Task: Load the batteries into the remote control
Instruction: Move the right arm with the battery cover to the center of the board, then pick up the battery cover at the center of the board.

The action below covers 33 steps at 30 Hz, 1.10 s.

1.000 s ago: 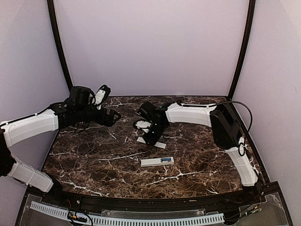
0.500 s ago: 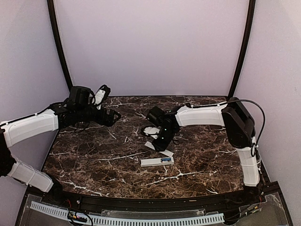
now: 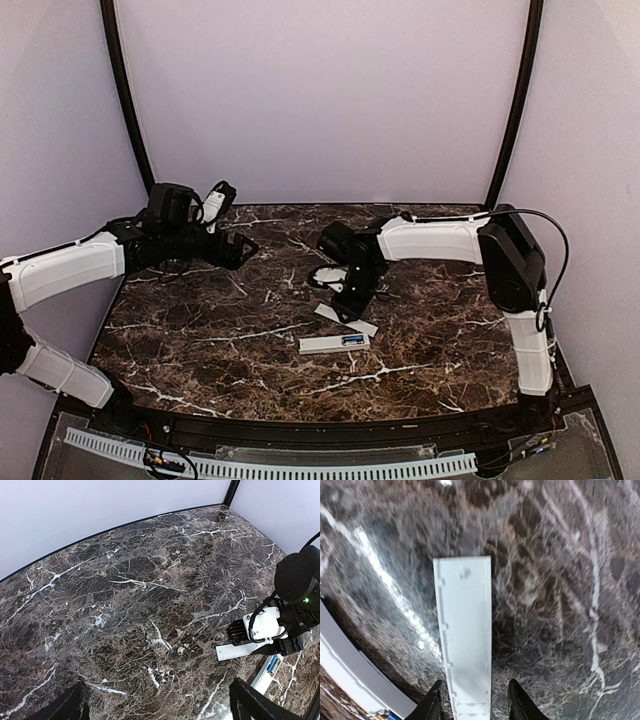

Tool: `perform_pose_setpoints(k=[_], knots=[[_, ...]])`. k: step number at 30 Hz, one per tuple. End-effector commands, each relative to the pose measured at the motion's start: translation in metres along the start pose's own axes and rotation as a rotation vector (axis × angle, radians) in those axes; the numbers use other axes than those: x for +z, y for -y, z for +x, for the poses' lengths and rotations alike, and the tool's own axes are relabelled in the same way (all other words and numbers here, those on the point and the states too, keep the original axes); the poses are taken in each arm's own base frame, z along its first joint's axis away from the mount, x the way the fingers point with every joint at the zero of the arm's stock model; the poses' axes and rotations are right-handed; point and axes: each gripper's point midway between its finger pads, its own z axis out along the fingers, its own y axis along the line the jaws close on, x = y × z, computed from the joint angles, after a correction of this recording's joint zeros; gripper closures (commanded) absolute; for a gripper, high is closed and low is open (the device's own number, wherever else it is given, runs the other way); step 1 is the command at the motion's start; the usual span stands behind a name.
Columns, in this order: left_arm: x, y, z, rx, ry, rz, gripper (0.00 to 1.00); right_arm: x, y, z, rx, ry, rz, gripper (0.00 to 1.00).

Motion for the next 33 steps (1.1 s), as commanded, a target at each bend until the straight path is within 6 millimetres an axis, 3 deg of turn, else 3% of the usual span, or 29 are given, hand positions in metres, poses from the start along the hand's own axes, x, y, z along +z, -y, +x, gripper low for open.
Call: perform_pose_setpoints(k=[1, 8, 12, 18, 21, 33], knots=[[-0.004, 0.001, -0.007, 0.002, 0.004, 0.01, 0.03, -0.024, -0.004, -0.04, 0.039, 0.107, -0.062, 0.62], [-0.004, 0.001, -0.007, 0.001, 0.006, 0.008, 0.03, -0.021, -0.004, -0.072, 0.157, 0.179, -0.093, 0.78], [-0.004, 0.001, -0.007, 0.002, 0.005, 0.011, 0.03, -0.015, -0.003, -0.081, 0.186, 0.2, -0.093, 0.79], [-0.002, 0.002, -0.006, 0.0, 0.001, 0.015, 0.03, 0.003, -0.005, -0.076, 0.171, 0.148, -0.054, 0.8], [-0.002, 0.003, -0.006, -0.001, -0.001, 0.023, 0.03, 0.01, -0.005, -0.072, 0.171, 0.126, -0.034, 0.85], [-0.002, 0.004, -0.006, -0.002, -0.002, 0.029, 0.03, 0.019, -0.009, -0.075, 0.154, 0.119, -0.02, 0.86]])
